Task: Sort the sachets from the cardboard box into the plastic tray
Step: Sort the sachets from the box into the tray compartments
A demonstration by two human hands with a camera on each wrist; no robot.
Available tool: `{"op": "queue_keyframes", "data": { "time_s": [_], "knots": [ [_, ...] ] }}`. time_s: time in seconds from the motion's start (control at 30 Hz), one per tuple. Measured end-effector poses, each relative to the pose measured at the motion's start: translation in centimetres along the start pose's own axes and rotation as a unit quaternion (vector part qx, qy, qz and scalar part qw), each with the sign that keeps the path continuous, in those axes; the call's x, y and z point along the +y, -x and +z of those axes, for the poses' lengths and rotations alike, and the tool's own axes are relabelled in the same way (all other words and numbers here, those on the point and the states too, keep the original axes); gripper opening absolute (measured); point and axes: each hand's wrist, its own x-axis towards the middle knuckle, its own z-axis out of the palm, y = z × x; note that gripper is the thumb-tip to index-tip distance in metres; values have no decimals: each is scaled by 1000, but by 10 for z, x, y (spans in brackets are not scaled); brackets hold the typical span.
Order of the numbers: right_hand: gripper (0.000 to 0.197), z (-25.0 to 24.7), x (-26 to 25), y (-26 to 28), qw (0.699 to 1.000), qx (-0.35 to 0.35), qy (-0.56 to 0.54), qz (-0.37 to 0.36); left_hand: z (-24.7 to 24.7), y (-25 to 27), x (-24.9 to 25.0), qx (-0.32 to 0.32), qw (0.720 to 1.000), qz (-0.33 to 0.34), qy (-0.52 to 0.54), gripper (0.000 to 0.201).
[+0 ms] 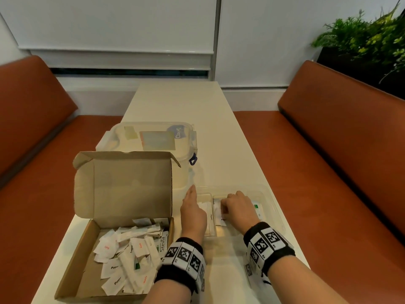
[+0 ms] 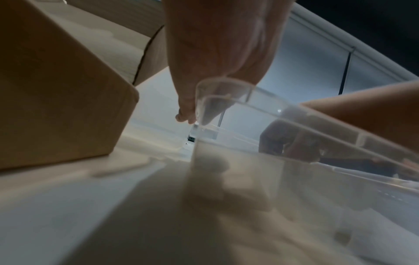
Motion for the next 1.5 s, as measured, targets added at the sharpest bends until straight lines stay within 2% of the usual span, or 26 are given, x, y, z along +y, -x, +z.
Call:
{"op": "queue_keyframes", "data": {
  "time_s": [0.3,0.47,0.6,0.77,0.9,1.07,1.2,1.27,1.33,1.4,1.5],
  "knots": [
    [7,7,-2,4,999,27,-30,17,-3,2,3,-6,1000,-8,-4,76],
    [12,2,-4,13,989,64,-124,47,-6,5,8,-25,1000,-4,-15,74],
    [11,-1,-10,35,971,126,-190,67,-9,20,13,-60,996,58,-22,62],
    [4,2,-22,65,963,167,-203,66,-13,51,15,-74,989,119,-49,58],
    [2,-1,-40,79,948,217,-225,53,-36,74,8,-35,991,129,-24,50],
    [3,-8,-92,69,946,151,-285,-28,-91,73,-7,71,994,69,-45,18],
    [9,0,-148,55,958,72,-253,-112,-140,57,-32,111,981,-62,-148,10],
    [14,11,-170,52,965,22,-229,-129,-156,49,-49,95,967,-124,-202,27],
    [18,21,-186,53,967,-8,-215,-137,-165,43,-65,63,955,-146,-252,50],
    [22,31,-195,55,965,-21,-223,-140,-169,38,-78,24,943,-147,-297,68],
    [25,39,-198,56,965,-23,-225,-131,-165,31,-90,-21,938,-121,-325,71]
  ]
}}
